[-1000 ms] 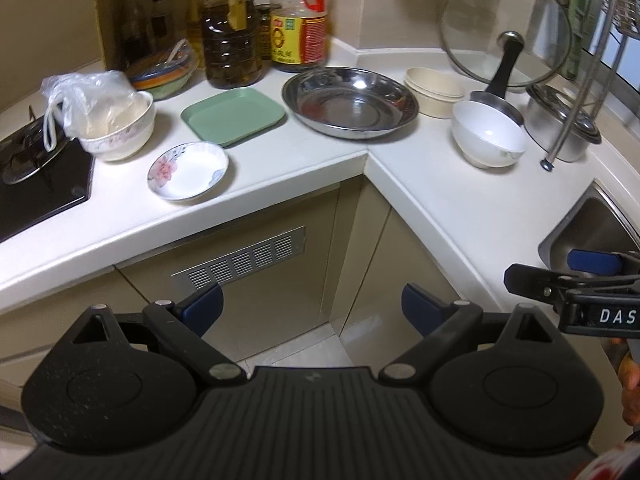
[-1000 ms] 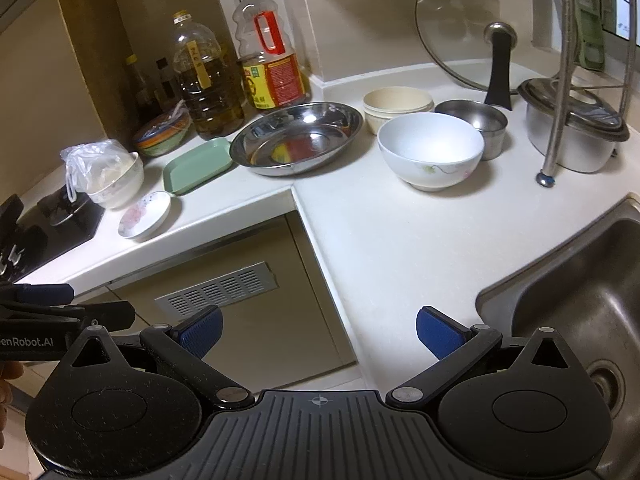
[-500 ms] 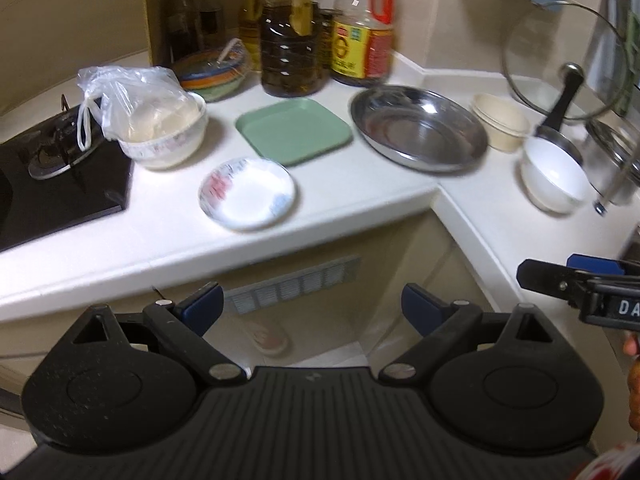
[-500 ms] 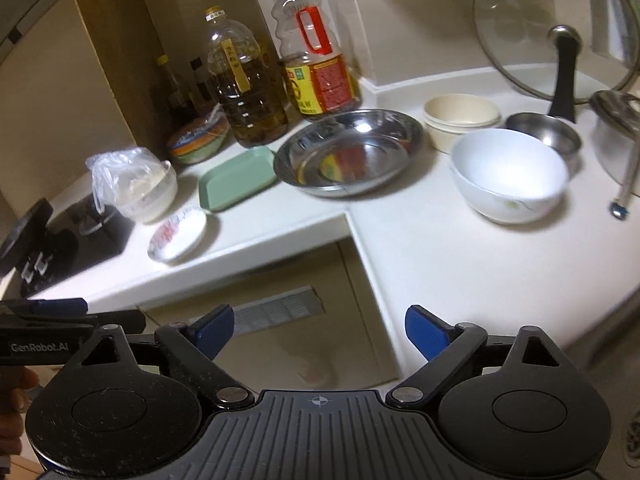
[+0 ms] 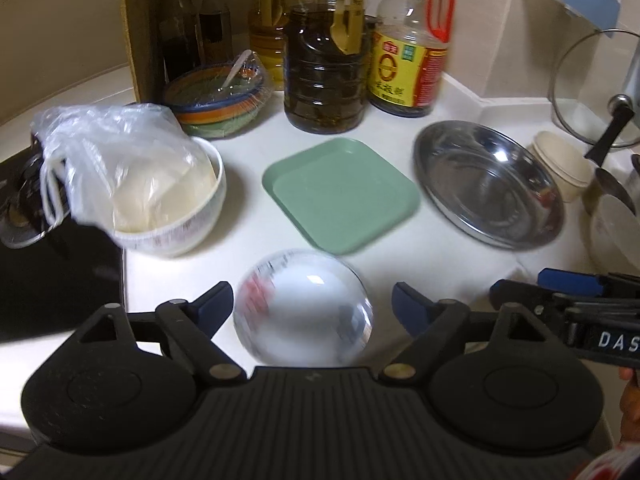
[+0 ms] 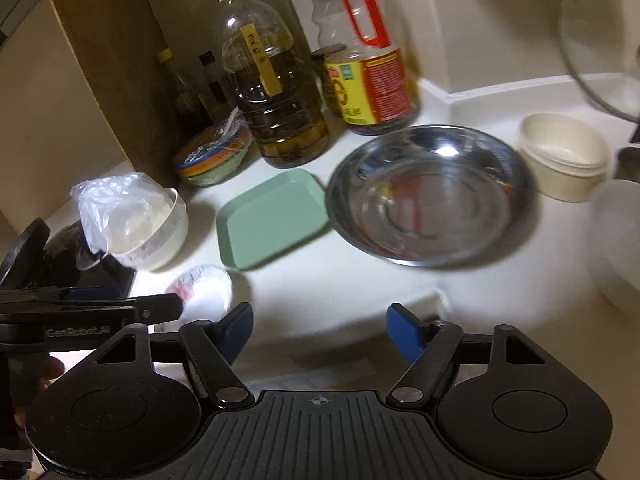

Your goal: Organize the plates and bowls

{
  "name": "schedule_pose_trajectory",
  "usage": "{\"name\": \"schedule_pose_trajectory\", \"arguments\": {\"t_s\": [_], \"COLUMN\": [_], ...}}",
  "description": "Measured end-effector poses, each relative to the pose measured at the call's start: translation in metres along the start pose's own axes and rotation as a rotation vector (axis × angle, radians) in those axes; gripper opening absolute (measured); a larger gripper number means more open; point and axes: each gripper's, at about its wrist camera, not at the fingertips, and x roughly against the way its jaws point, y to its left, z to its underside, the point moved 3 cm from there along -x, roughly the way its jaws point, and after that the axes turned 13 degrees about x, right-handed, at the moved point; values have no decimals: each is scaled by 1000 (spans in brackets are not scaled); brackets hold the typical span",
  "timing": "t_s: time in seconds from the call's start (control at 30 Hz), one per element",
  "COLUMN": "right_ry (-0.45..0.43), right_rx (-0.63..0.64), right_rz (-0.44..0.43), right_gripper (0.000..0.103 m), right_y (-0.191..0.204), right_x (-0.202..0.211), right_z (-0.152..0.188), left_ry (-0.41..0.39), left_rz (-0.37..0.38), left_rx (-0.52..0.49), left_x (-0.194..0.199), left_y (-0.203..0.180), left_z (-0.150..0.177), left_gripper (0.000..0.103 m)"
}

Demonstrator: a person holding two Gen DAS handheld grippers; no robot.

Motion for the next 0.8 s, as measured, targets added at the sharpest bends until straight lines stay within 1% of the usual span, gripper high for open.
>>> {"name": "schedule_pose_trajectory", "arguments": {"t_s": [0.2, 0.23, 0.27, 0.3, 0.37, 0.43, 0.47, 0.57, 0.67, 0.8], "right_ry": [15, 18, 23, 28, 39, 42, 42, 46, 53, 57], "right_rx": [-28, -34, -43, -54, -74, -90, -95, -112, -124, -150], "right_rz": [24, 29, 31, 29, 24, 26, 28, 33, 40, 46], "right_gripper": [63, 62, 58, 57, 51, 48, 47, 44, 43, 43], "right_y": [7, 7, 8, 8, 8, 9, 9, 9, 9, 6], "right_x": [-40, -46, -51, -56, -66, -75, -78, -88, -97, -107], "right_z": [-22, -24, -26, -27, -29, -32, -33, -35, -37, -38], "left_ry": [4, 4, 7, 13, 27, 34, 39, 58, 68, 78], "left_rz": [2, 0, -3, -4, -3, -5, -3, 6, 10, 8], "left_rx": [-13, -15, -16, -16, -10, -12, -13, -15, -16, -12], "left_x": [-29, -33, -38, -42, -51, -58, -62, -72, -81, -91], "left_y": [11, 13, 14, 16, 18, 19, 19, 17, 15, 14], "left_z": [-26, -30, -34, -36, -41, -44, -46, -49, -52, -58], "left_gripper": [83, 81, 75, 71, 70, 67, 63, 58, 50, 48]}}
